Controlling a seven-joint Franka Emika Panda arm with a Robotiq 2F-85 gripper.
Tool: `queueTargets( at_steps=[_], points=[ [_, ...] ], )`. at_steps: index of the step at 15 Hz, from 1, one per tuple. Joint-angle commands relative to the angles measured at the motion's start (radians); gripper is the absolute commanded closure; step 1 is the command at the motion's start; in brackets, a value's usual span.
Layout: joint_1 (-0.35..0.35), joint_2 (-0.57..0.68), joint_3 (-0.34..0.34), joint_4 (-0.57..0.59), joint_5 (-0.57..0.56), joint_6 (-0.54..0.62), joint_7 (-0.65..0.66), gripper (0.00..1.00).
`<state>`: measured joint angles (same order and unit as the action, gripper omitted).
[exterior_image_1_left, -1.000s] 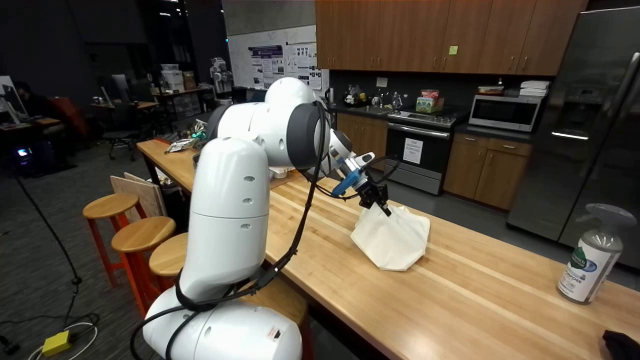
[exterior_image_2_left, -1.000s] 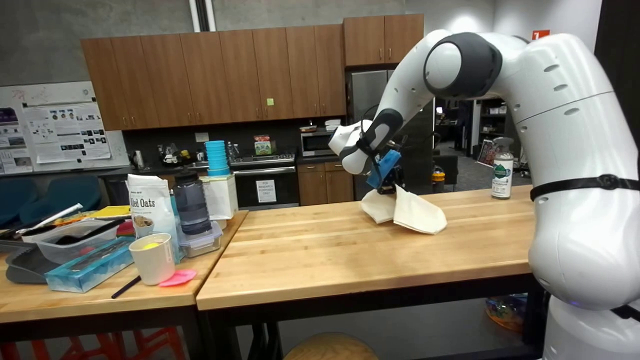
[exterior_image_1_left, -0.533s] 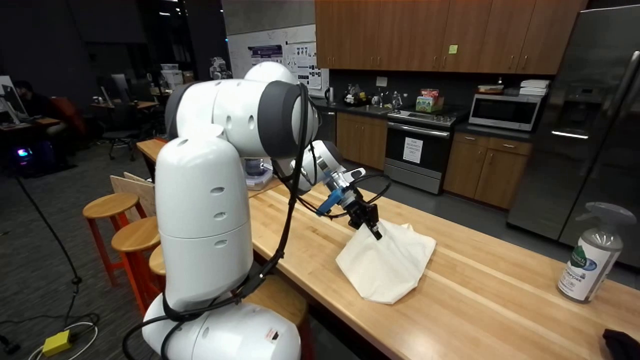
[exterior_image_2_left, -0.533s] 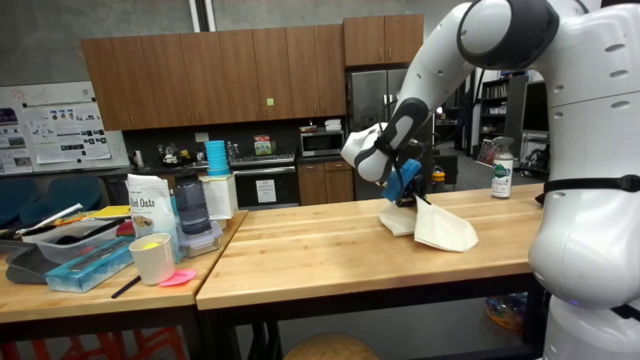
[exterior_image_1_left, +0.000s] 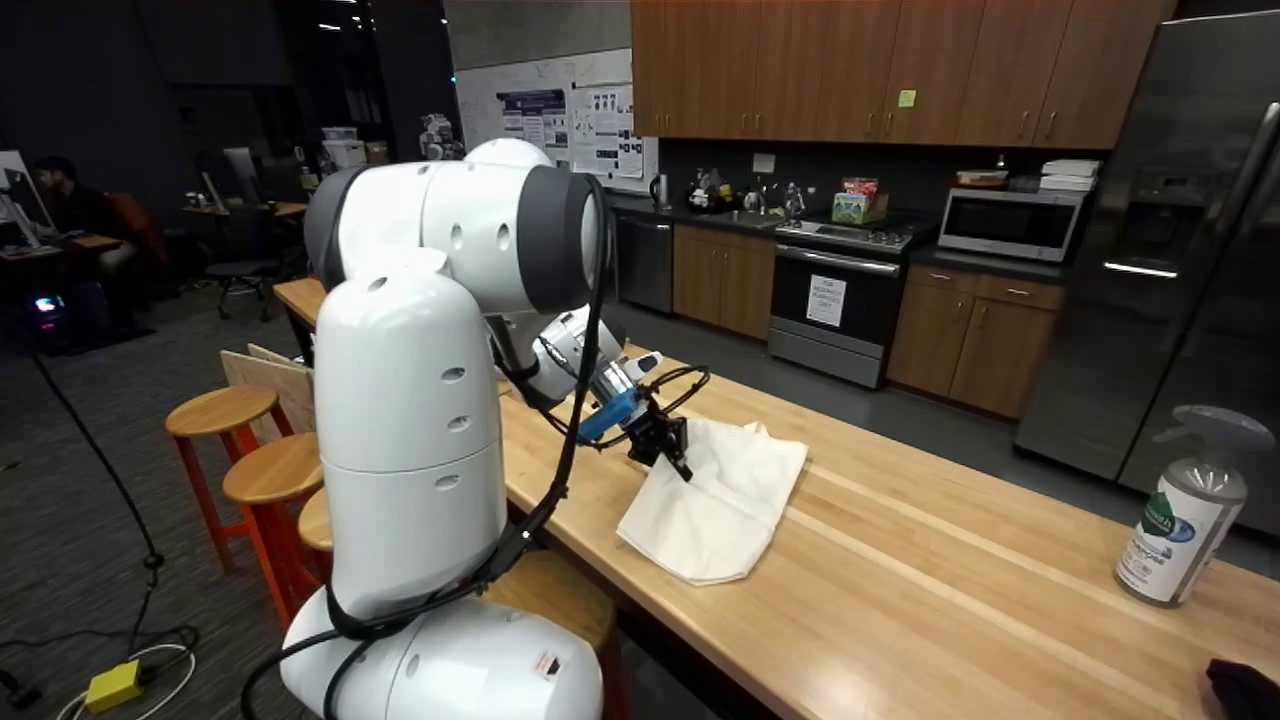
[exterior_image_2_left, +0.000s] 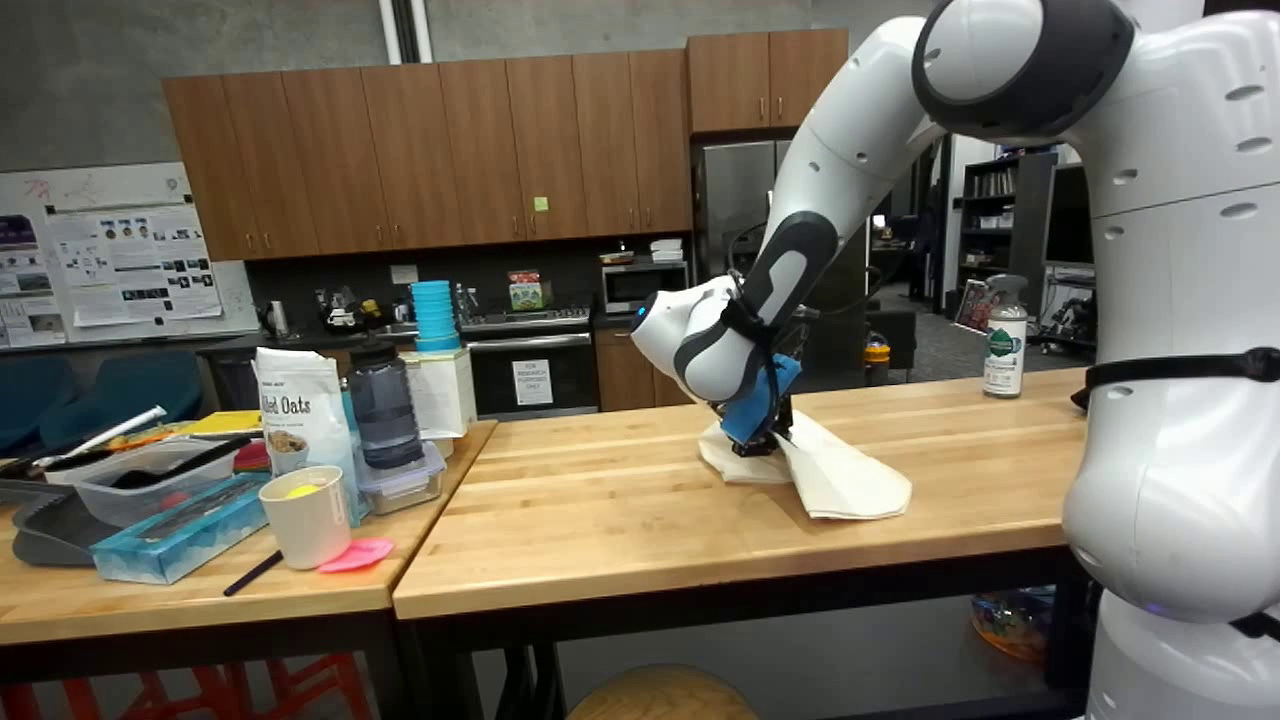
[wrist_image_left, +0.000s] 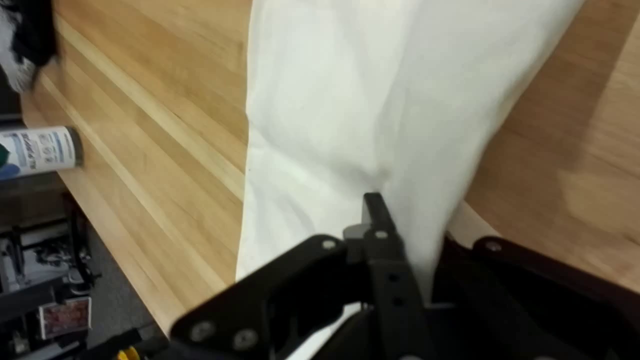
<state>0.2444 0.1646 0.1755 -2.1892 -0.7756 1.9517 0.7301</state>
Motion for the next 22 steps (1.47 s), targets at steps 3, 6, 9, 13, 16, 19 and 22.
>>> queueTargets(
  at_steps=[3,6,9,13,16,19,22],
  points=[
    [0.087,0.163,0.066,0.186,-0.013,0.021,-0.139,0.99],
    [0.156,0.27,0.079,0.312,-0.02,0.005,-0.19,0.99],
    [0.223,0.355,0.071,0.425,-0.025,-0.018,-0.241,0.99],
    [0.264,0.391,0.047,0.578,-0.037,-0.064,-0.305,0.99],
    [0.27,0.356,0.03,0.665,-0.054,-0.083,-0.357,0.99],
    [0.26,0.284,0.005,0.71,-0.094,-0.095,-0.358,0.99],
    [0.236,0.174,-0.021,0.678,-0.154,-0.11,-0.316,0.99]
  ],
)
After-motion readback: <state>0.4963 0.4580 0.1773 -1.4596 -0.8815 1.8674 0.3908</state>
